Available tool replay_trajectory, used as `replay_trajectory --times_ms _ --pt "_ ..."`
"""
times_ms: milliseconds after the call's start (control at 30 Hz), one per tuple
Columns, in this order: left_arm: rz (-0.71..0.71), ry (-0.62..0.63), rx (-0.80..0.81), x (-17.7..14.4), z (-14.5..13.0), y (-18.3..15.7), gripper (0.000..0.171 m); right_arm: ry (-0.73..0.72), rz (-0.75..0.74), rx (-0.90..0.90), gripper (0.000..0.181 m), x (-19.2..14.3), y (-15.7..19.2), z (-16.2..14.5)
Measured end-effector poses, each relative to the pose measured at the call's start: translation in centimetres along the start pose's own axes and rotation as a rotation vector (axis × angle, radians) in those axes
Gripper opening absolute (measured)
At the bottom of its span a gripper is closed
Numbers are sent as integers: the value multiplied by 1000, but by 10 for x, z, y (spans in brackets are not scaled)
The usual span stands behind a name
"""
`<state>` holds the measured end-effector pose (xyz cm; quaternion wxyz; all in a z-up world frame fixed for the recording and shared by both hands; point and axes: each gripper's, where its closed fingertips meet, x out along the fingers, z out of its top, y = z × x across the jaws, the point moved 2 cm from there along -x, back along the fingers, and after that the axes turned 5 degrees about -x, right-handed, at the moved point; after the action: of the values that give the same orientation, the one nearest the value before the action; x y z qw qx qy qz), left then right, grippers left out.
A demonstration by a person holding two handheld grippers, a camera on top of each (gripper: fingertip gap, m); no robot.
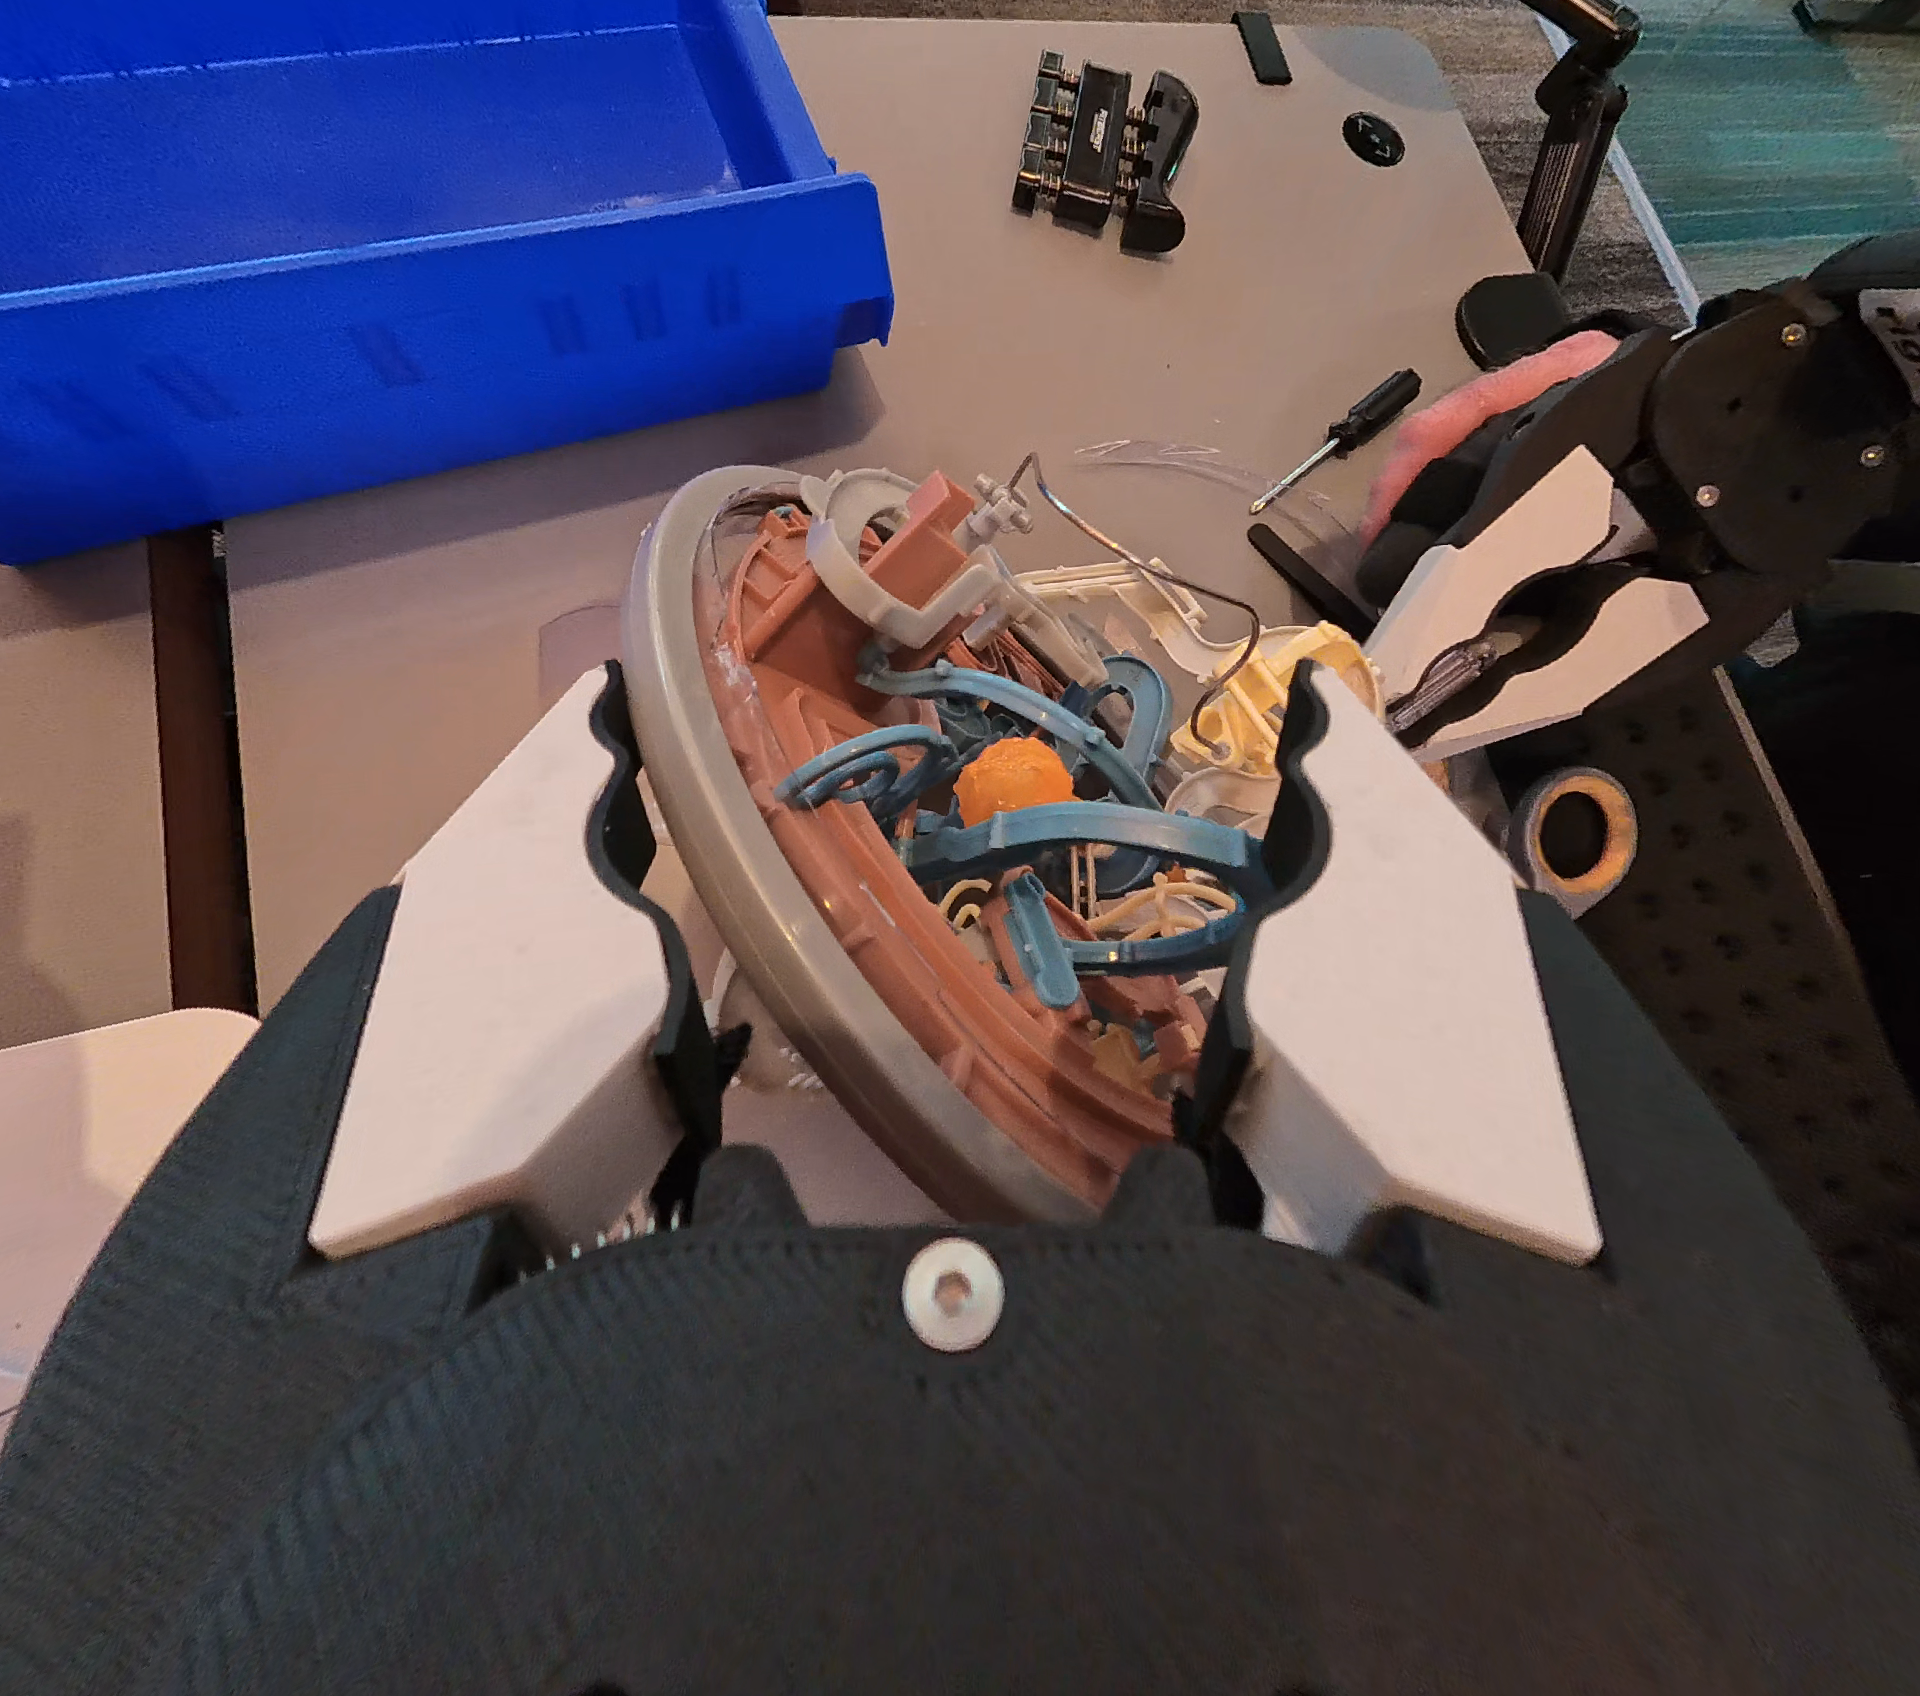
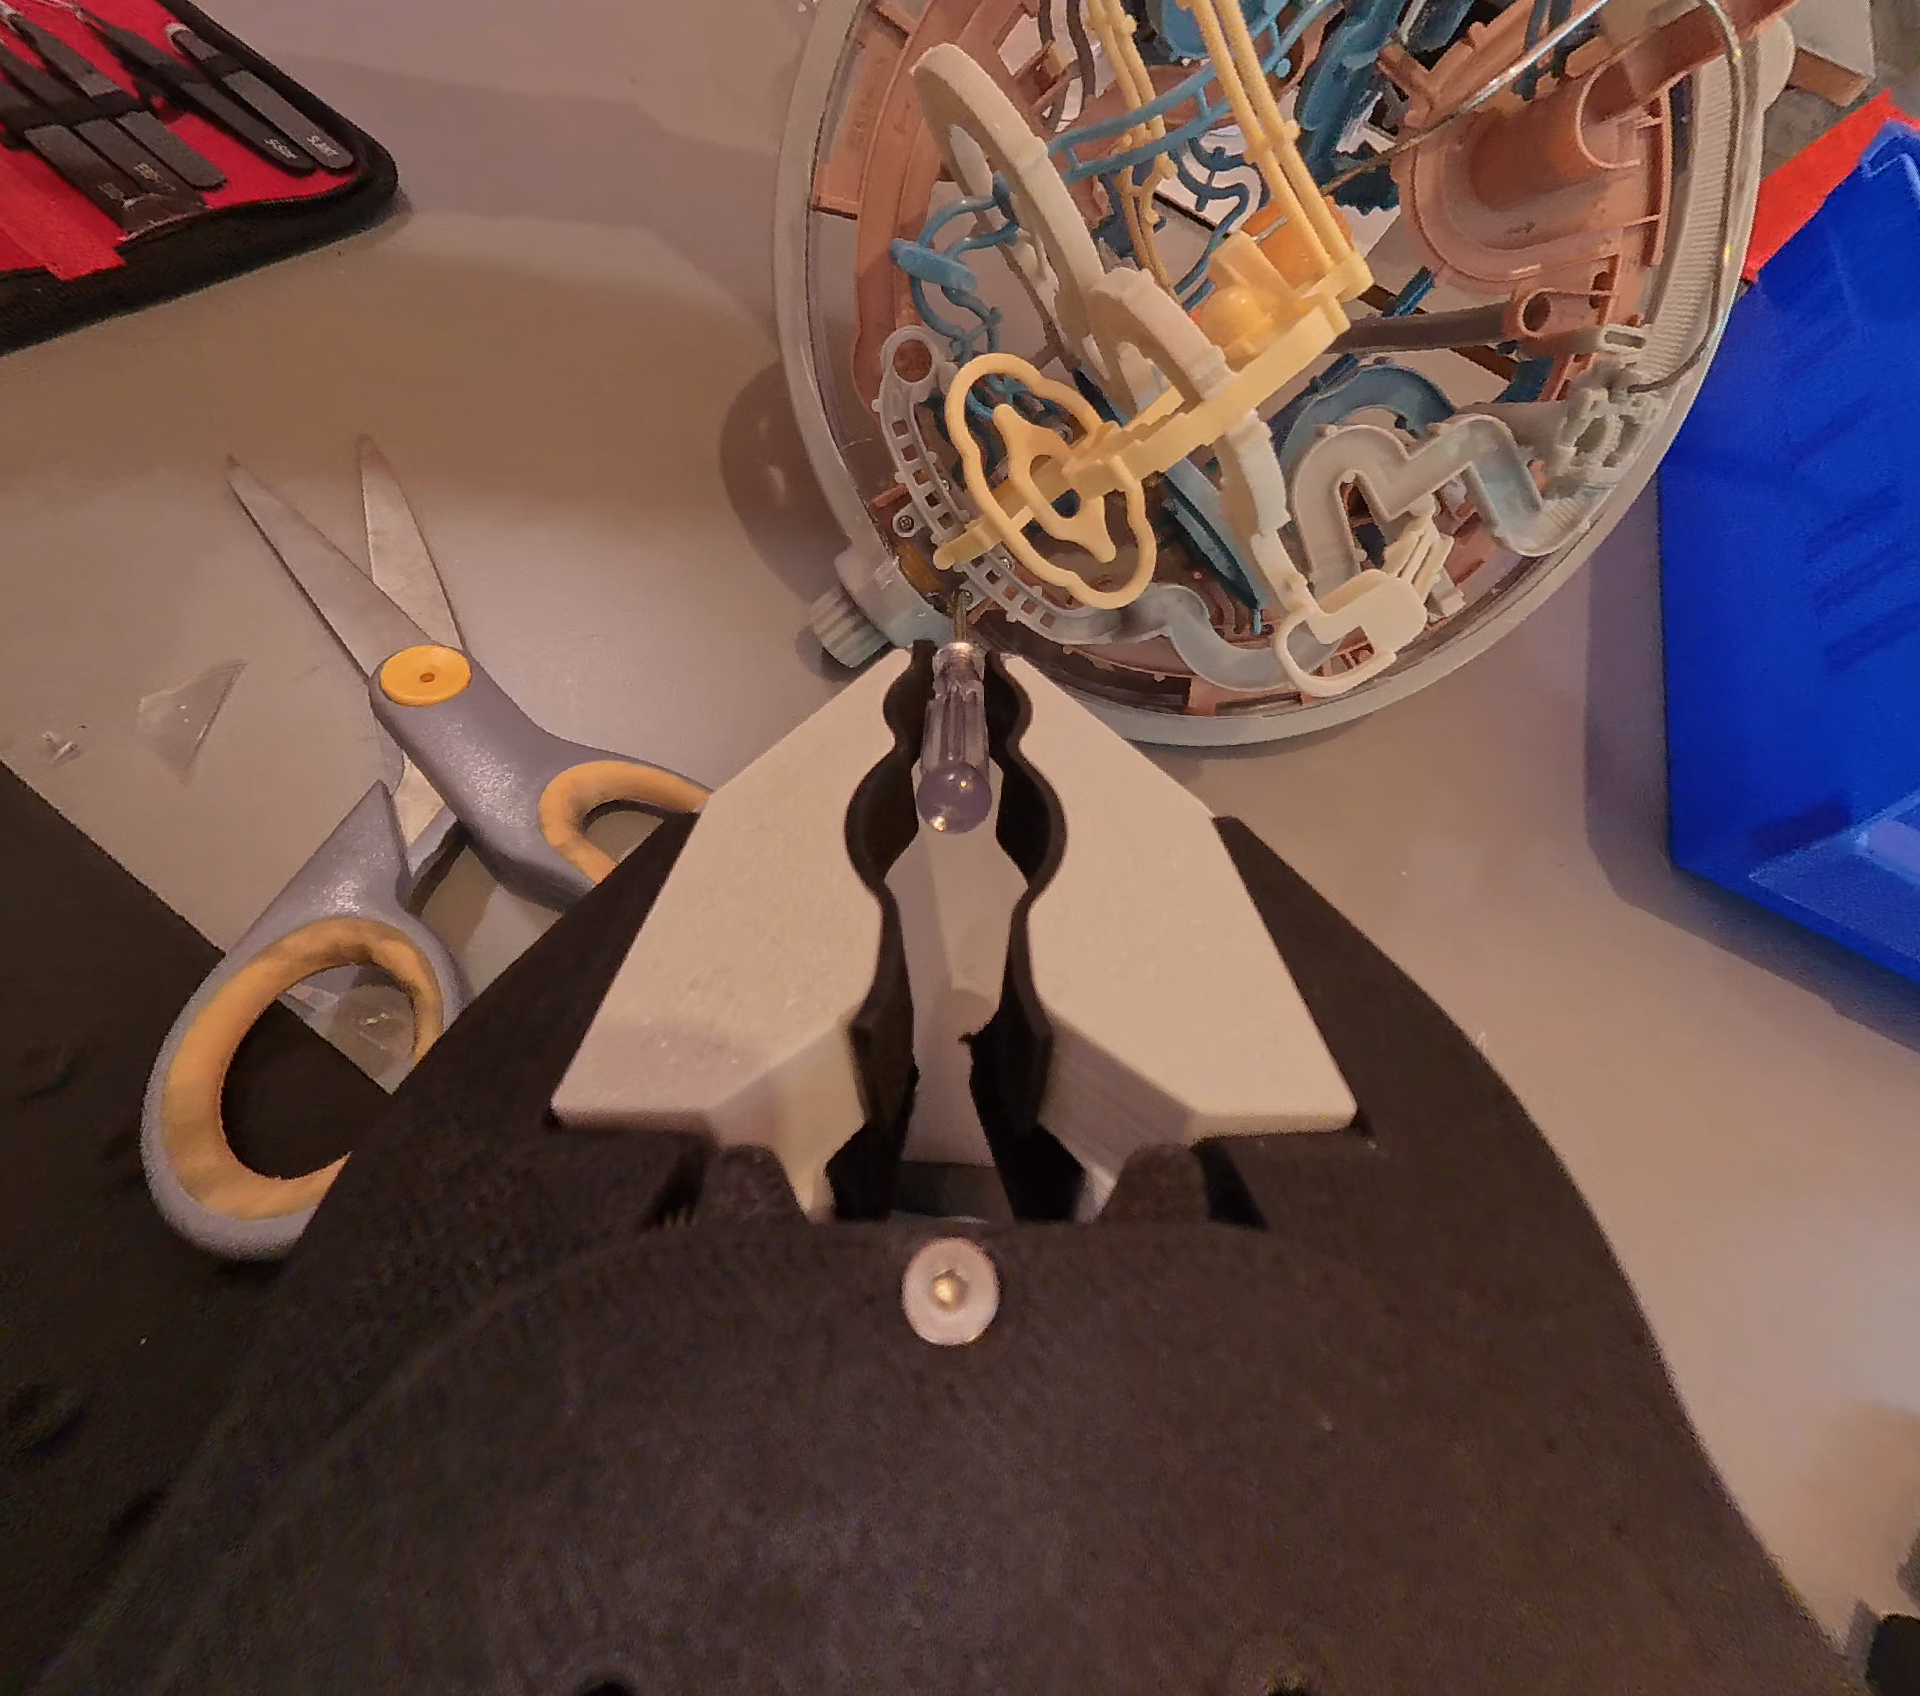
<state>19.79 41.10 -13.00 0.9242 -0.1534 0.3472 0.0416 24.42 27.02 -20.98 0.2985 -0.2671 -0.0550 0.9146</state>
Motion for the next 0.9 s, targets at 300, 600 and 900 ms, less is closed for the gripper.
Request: replay_trajectory --times_ms 300,600,900 --pt "-9 -16 2 1 1 0 118 17 -8 -7 8 1 -2 -4" --pt "-23 -76 -14 4 4 -1 117 38 -18 -10 7 1 -2 -5" --pt "-86 -207 -85 9 4 -5 110 87 -55 -11 7 3 -1 -3"
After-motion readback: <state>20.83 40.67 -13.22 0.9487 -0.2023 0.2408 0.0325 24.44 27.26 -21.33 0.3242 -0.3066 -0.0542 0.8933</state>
